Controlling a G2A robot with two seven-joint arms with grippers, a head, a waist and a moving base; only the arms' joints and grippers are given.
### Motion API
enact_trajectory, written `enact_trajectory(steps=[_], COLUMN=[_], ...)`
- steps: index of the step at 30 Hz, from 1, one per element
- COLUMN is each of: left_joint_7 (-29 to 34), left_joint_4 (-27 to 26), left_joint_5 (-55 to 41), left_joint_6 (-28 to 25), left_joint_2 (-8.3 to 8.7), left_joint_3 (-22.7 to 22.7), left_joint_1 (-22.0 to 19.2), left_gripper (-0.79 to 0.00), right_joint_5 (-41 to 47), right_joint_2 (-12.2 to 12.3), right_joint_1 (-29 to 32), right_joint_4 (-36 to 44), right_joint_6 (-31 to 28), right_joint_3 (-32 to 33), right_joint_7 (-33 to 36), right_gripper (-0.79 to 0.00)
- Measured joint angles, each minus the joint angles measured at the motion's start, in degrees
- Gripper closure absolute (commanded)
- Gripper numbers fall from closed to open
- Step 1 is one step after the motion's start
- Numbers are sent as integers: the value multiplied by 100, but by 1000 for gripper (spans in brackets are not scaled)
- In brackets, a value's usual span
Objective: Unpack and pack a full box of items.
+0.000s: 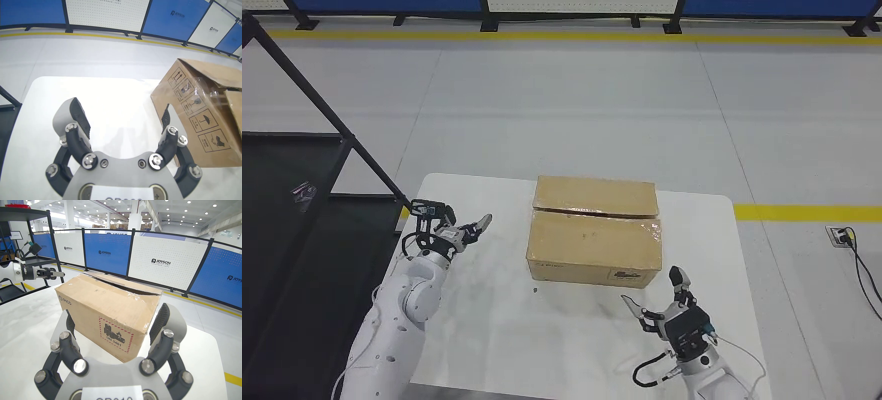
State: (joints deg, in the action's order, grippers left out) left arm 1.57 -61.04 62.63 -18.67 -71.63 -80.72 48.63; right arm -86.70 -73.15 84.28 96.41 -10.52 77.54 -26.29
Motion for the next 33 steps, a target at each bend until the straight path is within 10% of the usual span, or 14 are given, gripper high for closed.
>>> enact_trajectory(steps=[10, 33], left_joint_7=[79, -1445], left_joint_4=[106, 3338], left_joint_5=[136, 1262], left_joint_6=[403, 634], left_joint_2=[-43, -884], left_joint_3=[144, 2227], left_joint_1=[-121, -2106], left_gripper=[-785, -785], right_joint_5=[90, 130], right_joint_2=[13, 63], right_joint_1=[131, 880], right_joint_4=[-40, 356], right_joint_6=[37, 334], right_joint_3=[83, 432], right_joint_7=[-82, -424], right_gripper=[-785, -785])
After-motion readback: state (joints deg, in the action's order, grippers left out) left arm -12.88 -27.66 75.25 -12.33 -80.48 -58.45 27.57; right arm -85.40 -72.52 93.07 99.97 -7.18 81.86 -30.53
